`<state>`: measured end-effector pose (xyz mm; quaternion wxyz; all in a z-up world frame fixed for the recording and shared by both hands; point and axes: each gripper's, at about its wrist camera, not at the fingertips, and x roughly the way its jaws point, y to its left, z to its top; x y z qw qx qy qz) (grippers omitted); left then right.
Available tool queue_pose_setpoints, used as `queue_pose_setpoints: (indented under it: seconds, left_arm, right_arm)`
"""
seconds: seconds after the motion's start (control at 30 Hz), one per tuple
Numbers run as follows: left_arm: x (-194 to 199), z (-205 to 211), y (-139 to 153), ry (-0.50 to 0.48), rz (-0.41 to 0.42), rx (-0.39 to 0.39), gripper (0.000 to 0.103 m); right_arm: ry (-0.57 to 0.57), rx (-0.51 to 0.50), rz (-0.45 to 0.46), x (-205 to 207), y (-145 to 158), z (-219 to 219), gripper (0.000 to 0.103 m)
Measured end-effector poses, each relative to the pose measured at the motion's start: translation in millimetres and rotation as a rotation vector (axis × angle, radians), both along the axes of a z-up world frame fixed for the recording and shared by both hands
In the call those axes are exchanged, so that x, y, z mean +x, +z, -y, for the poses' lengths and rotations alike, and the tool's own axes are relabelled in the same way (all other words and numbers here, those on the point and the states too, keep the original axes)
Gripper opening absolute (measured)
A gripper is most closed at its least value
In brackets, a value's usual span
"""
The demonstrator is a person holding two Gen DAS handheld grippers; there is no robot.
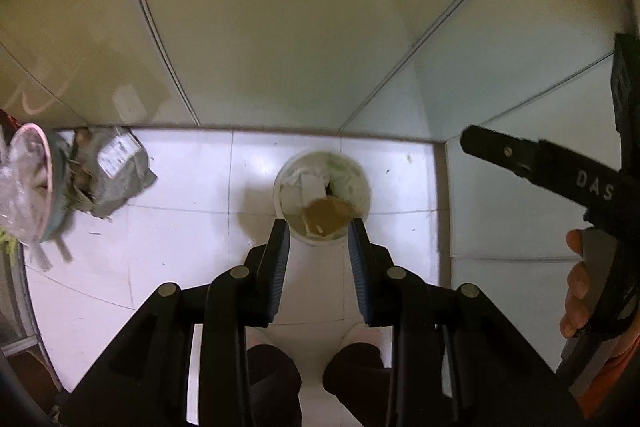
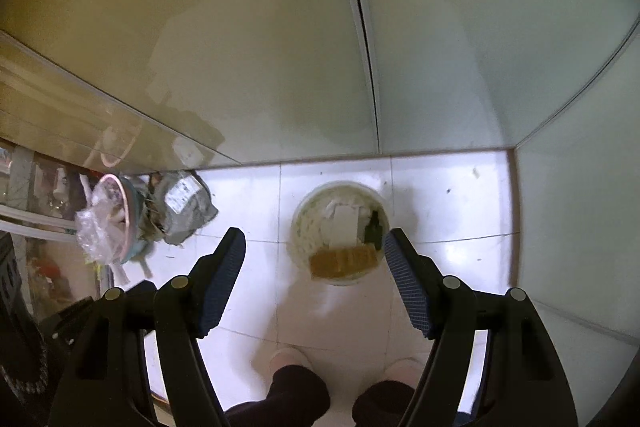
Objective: Collect trash
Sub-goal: 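Raise both tools back over the tablecloth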
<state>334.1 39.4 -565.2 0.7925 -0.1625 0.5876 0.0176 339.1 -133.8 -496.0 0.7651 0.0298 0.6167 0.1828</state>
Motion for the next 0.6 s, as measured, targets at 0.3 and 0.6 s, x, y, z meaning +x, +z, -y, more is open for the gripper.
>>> queue_pose_setpoints:
  seconds: [0.3,0.6]
  left_arm:
    - [-14,-7,204,-0.013,0.189,0.039,0.038]
    - [-48,-20,370,-0.078,0.413,0.105,0.057]
  right_arm:
    - [-0.018,0.041,0.156,-26,190,1,0.069]
    - [-0.085,0.073,0.392,-72,349,11,0.069]
